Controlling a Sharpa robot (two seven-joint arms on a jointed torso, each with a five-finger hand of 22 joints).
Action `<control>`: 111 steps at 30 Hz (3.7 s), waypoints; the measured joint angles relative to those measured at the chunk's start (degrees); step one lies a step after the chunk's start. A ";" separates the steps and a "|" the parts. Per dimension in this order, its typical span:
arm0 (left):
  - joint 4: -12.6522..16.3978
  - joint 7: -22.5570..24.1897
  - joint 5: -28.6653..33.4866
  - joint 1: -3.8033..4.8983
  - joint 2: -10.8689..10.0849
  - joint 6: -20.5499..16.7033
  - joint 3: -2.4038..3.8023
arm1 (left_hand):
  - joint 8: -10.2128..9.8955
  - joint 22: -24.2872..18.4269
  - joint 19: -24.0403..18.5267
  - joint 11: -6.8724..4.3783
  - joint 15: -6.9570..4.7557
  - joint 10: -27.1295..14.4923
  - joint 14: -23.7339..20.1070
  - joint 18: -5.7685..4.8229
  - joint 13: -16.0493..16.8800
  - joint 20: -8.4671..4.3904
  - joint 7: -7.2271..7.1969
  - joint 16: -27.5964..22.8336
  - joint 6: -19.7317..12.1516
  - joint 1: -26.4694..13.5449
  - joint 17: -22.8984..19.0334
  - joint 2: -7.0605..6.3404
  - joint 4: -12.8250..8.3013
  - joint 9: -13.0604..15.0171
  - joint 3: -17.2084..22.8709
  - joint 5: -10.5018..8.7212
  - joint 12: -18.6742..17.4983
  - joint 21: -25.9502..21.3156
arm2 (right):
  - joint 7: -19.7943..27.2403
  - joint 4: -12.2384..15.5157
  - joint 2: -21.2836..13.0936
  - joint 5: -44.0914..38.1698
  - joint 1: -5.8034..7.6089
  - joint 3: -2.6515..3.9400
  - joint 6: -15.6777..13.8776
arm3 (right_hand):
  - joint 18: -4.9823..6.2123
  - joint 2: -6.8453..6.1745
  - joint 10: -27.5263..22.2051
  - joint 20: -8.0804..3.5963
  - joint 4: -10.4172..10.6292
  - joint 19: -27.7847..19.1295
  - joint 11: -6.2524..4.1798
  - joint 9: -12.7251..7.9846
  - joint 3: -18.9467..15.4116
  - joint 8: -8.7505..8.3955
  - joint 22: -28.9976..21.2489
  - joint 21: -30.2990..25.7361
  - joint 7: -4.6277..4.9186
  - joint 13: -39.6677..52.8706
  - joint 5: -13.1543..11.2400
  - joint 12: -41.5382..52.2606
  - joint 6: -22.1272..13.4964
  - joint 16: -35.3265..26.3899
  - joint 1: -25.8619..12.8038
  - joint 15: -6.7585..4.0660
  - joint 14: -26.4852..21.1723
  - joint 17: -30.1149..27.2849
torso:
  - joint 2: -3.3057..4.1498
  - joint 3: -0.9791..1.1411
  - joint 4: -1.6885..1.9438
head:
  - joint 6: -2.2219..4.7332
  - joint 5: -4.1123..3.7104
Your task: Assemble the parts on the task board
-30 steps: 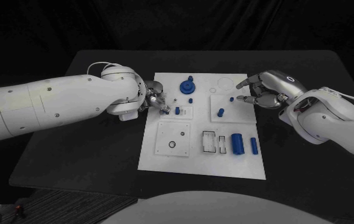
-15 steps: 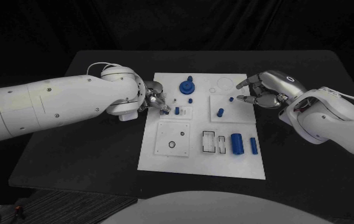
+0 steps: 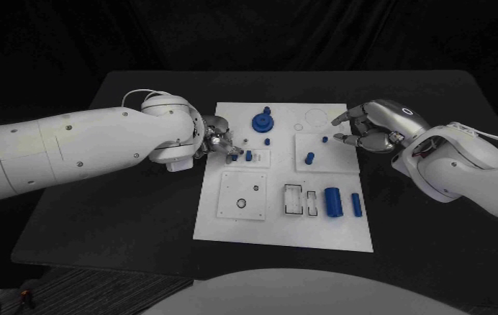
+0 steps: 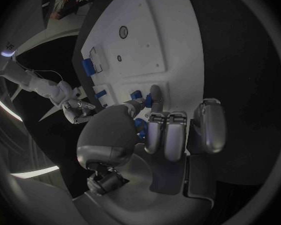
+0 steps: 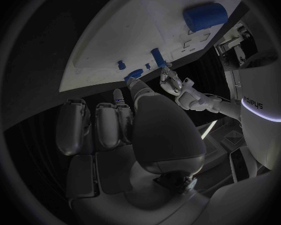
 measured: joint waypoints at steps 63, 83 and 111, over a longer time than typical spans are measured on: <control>-0.18 0.75 0.07 -0.04 -0.78 0.48 -0.03 | -1.23 0.00 -0.21 0.00 0.00 0.00 0.00 0.00 0.00 0.21 0.50 0.00 0.98 -14.59 0.00 8.27 3.30 -0.93 -15.69 -5.80 0.00 -0.85 | -0.74 -0.24 0.12 0.00 -0.19 0.00 1.11 | 0.00 0.08 -0.10 0.00 -0.79 0.00 0.10 -0.27 1.42 -0.22 -0.04 0.00 0.00 1.31 2.04 -0.45 0.42 0.00 0.56 0.15 -0.04 -0.20 | -0.03 0.00 -0.03 | 0.00 0.07; -0.46 1.49 0.05 -0.09 -1.15 -0.76 -0.10 | -1.22 0.00 -0.21 0.00 0.00 0.00 0.00 0.00 0.00 0.21 0.20 0.00 1.65 -6.05 0.00 8.84 2.70 -0.12 -16.51 6.72 0.00 -0.85 | -0.81 -0.32 0.15 0.00 -0.24 -0.01 1.22 | 0.00 0.05 -0.10 0.00 -0.95 0.00 0.10 -0.26 1.58 -0.22 -0.05 0.00 0.00 1.32 2.04 -0.41 0.41 0.00 0.54 0.16 -0.05 -0.19 | -0.02 0.00 -0.01 | 0.00 0.18; -11.68 2.60 7.52 6.32 3.69 10.85 -0.06 | 0.56 0.04 0.95 0.00 0.00 0.00 0.00 0.00 0.00 0.50 0.80 0.00 -3.66 8.76 0.00 2.42 1.05 1.35 -19.75 -3.31 0.00 1.02 | -1.25 0.06 -0.18 0.00 -0.25 0.01 1.15 | 0.00 0.03 -0.11 0.00 -0.79 0.00 0.11 -0.30 1.74 -0.43 -0.01 0.00 0.00 1.32 2.47 -0.47 0.42 0.27 0.52 0.16 -0.05 -0.25 | 0.18 0.02 -0.02 | 0.00 0.06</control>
